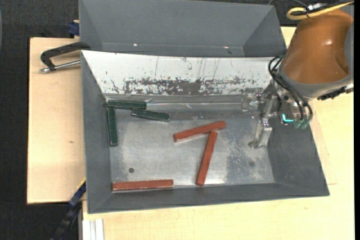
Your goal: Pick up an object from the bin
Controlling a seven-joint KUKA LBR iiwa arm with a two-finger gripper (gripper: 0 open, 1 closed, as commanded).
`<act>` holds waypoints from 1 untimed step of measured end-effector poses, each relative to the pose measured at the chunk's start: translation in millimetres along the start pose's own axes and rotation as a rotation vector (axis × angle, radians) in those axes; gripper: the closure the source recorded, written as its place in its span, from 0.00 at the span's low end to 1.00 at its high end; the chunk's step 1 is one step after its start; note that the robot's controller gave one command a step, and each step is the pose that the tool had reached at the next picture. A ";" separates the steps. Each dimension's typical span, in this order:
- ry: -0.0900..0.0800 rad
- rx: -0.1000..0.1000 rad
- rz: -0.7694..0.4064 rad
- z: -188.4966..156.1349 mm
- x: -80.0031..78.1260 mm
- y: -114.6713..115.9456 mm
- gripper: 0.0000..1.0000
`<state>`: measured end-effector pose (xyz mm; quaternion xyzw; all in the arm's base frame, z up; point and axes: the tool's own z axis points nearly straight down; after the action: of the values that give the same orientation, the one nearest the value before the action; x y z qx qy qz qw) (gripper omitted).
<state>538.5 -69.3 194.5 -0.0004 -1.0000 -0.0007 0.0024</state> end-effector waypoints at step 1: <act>-0.007 0.001 -0.001 -3.5 -1.6 0.2 0.00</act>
Offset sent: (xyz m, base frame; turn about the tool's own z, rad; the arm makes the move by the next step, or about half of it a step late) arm 0.0172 0.0632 -0.1245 -0.3483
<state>540.2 -69.1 197.9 0.0003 -1.0000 -0.0003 -0.0012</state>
